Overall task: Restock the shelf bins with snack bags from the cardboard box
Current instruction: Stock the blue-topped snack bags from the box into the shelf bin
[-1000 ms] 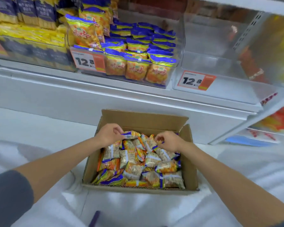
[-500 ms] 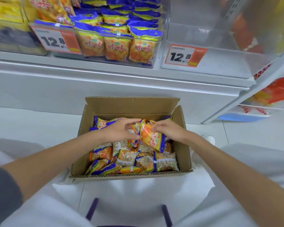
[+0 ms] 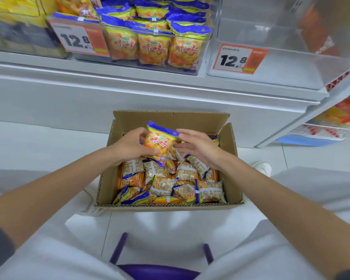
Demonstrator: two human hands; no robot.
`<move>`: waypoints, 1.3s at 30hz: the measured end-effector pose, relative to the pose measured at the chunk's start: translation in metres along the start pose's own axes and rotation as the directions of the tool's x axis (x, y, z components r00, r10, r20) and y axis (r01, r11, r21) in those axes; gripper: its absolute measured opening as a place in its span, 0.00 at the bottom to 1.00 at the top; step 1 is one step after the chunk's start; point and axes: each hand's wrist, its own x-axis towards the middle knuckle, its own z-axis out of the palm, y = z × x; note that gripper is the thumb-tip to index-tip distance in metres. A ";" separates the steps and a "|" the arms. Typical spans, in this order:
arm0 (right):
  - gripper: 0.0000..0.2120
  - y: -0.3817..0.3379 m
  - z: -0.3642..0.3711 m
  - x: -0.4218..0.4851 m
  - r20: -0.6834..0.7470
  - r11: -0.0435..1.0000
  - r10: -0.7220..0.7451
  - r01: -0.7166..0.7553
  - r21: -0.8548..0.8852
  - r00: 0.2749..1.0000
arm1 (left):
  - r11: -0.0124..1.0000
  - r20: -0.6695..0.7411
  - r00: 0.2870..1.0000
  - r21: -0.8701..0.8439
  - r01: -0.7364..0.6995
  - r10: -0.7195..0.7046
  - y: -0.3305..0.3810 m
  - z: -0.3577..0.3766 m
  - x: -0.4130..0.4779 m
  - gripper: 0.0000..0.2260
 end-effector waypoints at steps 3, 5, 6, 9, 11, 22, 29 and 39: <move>0.22 0.040 0.006 0.013 0.061 0.912 0.114 -0.080 -0.401 0.992 | 0.990 -0.112 0.990 -0.120 0.072 -0.085 -0.024 -0.010 -0.002 0.30; 0.28 0.067 0.015 0.019 0.113 0.798 0.209 -0.103 -0.594 0.971 | 0.977 -0.109 0.986 -0.188 0.102 -0.124 -0.033 -0.012 -0.003 0.30; 0.31 0.078 0.021 0.021 0.132 0.747 0.233 -0.091 -0.658 0.963 | 0.973 -0.091 0.987 -0.203 0.108 -0.129 -0.037 -0.011 -0.003 0.30; 0.36 0.105 0.034 0.029 0.169 0.645 0.262 -0.041 -0.763 0.950 | 0.977 -0.069 0.990 -0.182 0.109 -0.123 -0.042 -0.010 -0.003 0.26; 0.31 0.114 0.041 0.031 0.166 0.611 0.242 -0.017 -0.792 0.956 | 0.983 -0.089 0.989 -0.154 0.102 -0.117 -0.043 -0.010 -0.002 0.24; 0.38 0.100 0.027 0.036 0.174 0.706 0.257 -0.062 -0.706 0.951 | 0.978 -0.118 0.984 -0.176 0.109 -0.131 -0.036 -0.006 -0.004 0.24; 0.09 0.086 0.028 0.044 0.187 0.683 0.167 0.023 -0.730 0.968 | 0.985 -0.084 0.993 -0.157 0.071 -0.085 -0.038 -0.004 -0.004 0.21; 0.14 -0.026 0.006 0.013 -0.032 0.981 -0.107 0.100 -0.163 0.994 | 0.975 -0.130 0.991 -0.218 -0.031 0.002 -0.020 0.003 0.005 0.25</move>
